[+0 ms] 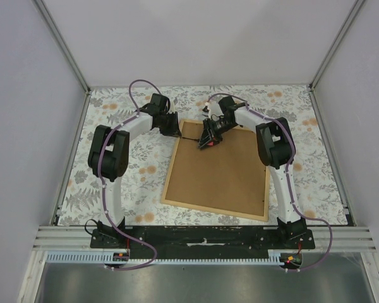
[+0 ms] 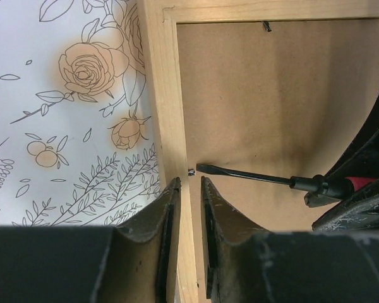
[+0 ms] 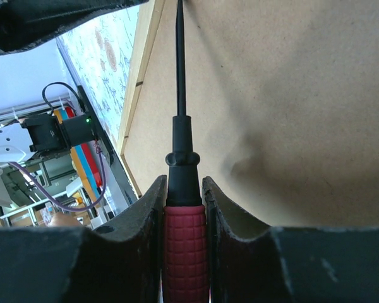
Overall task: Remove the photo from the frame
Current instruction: Release the photo frame item from the photo frame.
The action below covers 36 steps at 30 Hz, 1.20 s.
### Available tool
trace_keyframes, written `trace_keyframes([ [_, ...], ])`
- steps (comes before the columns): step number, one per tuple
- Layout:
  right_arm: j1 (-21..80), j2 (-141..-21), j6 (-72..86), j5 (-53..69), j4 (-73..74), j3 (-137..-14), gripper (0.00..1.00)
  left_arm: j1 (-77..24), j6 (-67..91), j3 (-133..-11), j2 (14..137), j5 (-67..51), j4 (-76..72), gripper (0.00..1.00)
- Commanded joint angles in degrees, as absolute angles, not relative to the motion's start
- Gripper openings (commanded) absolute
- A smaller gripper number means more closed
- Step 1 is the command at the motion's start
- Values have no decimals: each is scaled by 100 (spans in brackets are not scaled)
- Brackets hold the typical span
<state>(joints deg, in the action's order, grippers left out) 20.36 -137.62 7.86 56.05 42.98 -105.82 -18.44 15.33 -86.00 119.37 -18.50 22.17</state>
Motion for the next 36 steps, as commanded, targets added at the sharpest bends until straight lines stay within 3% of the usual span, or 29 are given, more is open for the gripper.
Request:
trace_keyframes([
  [1, 2057, -13966, 773, 5607, 4438, -10854, 0, -1828, 1468, -8798, 11997, -1854, 2083, 22],
  [8, 2083, -14071, 773, 5809, 4482, -10942, 0, -1819, 1459, -8763, 11997, -1855, 2057, 18],
  [28, 2021, -13685, 510, 6056, 4693, -10696, 0, -1731, 1433, -8666, 11918, -1749, 2013, 17],
  [36, 1995, -14080, 721, 5933, 4632, -11057, 0, -1732, 1441, -8622, 11988, -1819, 2013, 17],
])
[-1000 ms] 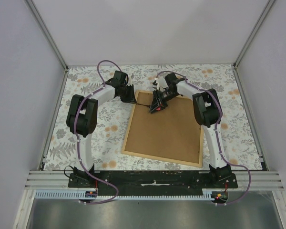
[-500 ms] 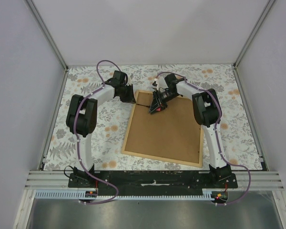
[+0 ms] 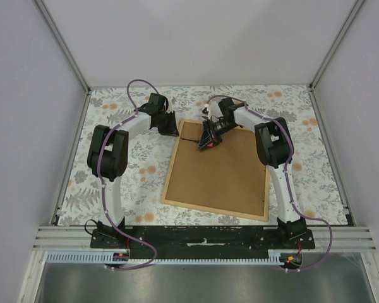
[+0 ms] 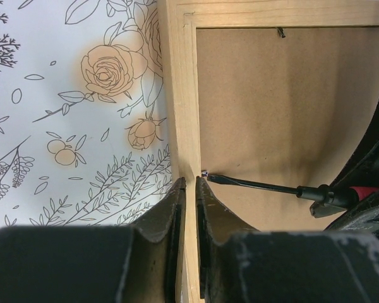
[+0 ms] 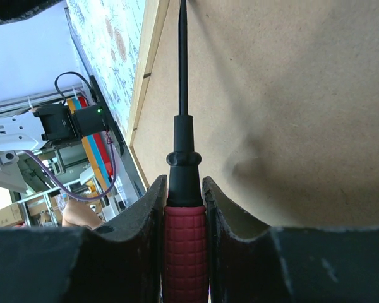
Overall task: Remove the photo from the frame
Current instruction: Release the photo frame item from the photo frame.
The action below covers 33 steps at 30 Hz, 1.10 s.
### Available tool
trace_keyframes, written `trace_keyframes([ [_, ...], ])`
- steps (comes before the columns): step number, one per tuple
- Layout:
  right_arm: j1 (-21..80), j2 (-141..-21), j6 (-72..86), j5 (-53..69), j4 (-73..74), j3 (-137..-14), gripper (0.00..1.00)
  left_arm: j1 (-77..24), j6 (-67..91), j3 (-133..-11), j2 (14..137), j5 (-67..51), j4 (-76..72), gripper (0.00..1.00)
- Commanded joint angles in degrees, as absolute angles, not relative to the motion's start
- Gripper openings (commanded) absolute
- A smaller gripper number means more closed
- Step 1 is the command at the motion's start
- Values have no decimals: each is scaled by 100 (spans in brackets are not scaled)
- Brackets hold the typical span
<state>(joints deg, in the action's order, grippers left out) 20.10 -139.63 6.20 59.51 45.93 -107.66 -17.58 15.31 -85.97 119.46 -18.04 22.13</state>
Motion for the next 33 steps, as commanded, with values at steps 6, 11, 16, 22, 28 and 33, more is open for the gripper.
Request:
trace_keyframes([
  [6, 1916, -14054, 843, 5889, 4509, -11100, 0, -1731, 1441, -8561, 11997, -1837, 1978, 17],
  [11, 1942, -14133, 844, 5933, 4535, -11197, 0, -1740, 1450, -8569, 11997, -1854, 1969, 16],
  [16, 2013, -14159, 554, 5985, 4816, -11162, 0, -1740, 1441, -8525, 11979, -1846, 1969, 16],
  [22, 2065, -14142, 404, 6108, 4957, -11136, 0, -1732, 1433, -8543, 11971, -1837, 1977, 16],
  [28, 2074, -14168, 465, 6021, 4940, -11206, 0, -1740, 1433, -8525, 11936, -1828, 1986, 16],
  [33, 2057, -14265, 589, 5968, 4878, -11259, 0, -1740, 1424, -8508, 11918, -1828, 1986, 16],
])
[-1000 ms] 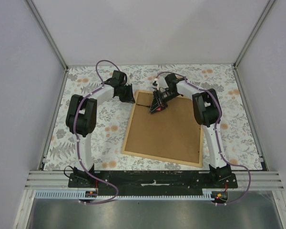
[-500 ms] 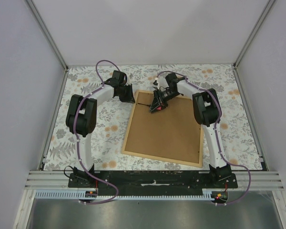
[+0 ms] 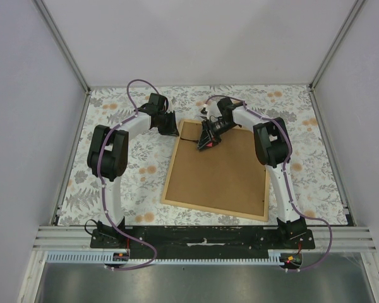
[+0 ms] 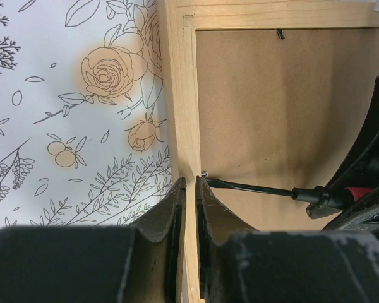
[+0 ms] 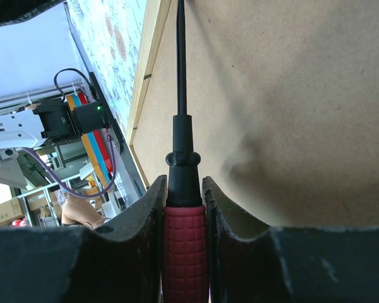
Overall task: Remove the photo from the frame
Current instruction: Release the photo frame item from the photo frame.
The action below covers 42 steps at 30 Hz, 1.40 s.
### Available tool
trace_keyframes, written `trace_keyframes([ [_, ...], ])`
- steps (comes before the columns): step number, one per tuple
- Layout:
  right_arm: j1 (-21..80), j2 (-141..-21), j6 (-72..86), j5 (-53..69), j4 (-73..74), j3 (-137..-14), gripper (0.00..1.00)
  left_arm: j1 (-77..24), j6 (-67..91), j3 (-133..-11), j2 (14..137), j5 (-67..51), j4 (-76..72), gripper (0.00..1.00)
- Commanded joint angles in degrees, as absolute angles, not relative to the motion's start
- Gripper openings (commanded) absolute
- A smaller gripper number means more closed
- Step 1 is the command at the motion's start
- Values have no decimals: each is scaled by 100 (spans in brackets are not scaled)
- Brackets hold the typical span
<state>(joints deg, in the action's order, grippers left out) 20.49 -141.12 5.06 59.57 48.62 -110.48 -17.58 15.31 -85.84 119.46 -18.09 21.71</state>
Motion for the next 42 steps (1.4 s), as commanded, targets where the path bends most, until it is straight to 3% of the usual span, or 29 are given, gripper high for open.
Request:
trace_keyframes([
  [1, 2048, -14247, 589, 5968, 4878, -11224, 0, -1740, 1415, -8499, 11901, -1828, 1986, 16],
  [18, 1881, -14018, 562, 5871, 4755, -10951, 0, -1740, 1433, -8508, 11944, -1854, 1960, 16],
  [35, 2136, -14581, 572, 5959, 5018, -11751, 0, -1767, 1494, -8534, 12032, -1925, 1942, 16],
  [42, 1978, -14160, 299, 5888, 5115, -11382, 0, -1767, 1468, -8508, 12006, -1828, 1934, 15],
])
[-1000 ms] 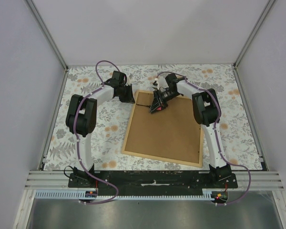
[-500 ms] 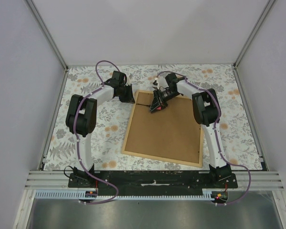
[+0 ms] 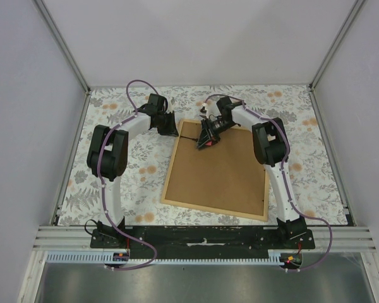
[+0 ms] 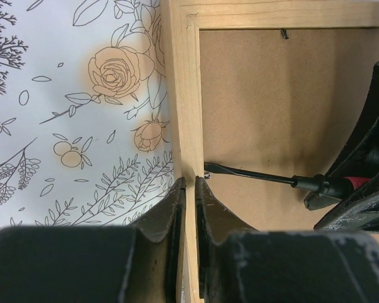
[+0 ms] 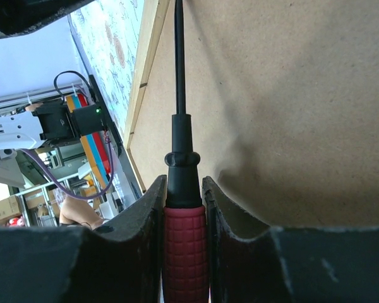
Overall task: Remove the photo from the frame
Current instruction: Release the photo frame item from the photo frame.
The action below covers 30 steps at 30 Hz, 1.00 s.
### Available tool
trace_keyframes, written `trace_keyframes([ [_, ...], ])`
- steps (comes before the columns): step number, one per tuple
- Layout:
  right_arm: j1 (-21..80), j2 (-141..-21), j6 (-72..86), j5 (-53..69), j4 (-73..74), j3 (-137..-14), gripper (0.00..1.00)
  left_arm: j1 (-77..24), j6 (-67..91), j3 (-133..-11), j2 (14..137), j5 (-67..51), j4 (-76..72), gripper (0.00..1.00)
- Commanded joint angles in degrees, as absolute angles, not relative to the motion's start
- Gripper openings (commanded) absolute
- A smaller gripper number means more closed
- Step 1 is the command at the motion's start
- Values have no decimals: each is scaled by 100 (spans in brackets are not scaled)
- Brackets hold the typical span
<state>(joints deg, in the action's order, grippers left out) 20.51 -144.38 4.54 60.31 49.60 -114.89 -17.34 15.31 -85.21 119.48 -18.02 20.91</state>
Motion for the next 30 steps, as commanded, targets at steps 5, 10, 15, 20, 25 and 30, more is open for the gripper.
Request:
trace_keyframes([
  [5, 1767, -13905, 141, 5880, 5203, -11233, 0, -1758, 1459, -8508, 12015, -1811, 1934, 15],
  [10, 1810, -13948, 53, 6003, 5282, -11162, 0, -1767, 1485, -8534, 12032, -1819, 1934, 16],
  [15, 1986, -14106, 53, 6134, 5309, -11223, 0, -1767, 1485, -8552, 12050, -1828, 1942, 15],
  [20, 2135, -14299, 53, 6144, 5379, -11487, 0, -1767, 1503, -8552, 12041, -1837, 1934, 15],
  [25, 2136, -14370, 105, 6038, 5335, -11610, 0, -1767, 1503, -8552, 12032, -1846, 1942, 15],
  [30, 2022, -14204, 193, 5880, 5177, -11418, 0, -1767, 1503, -8525, 11988, -1828, 1934, 15],
])
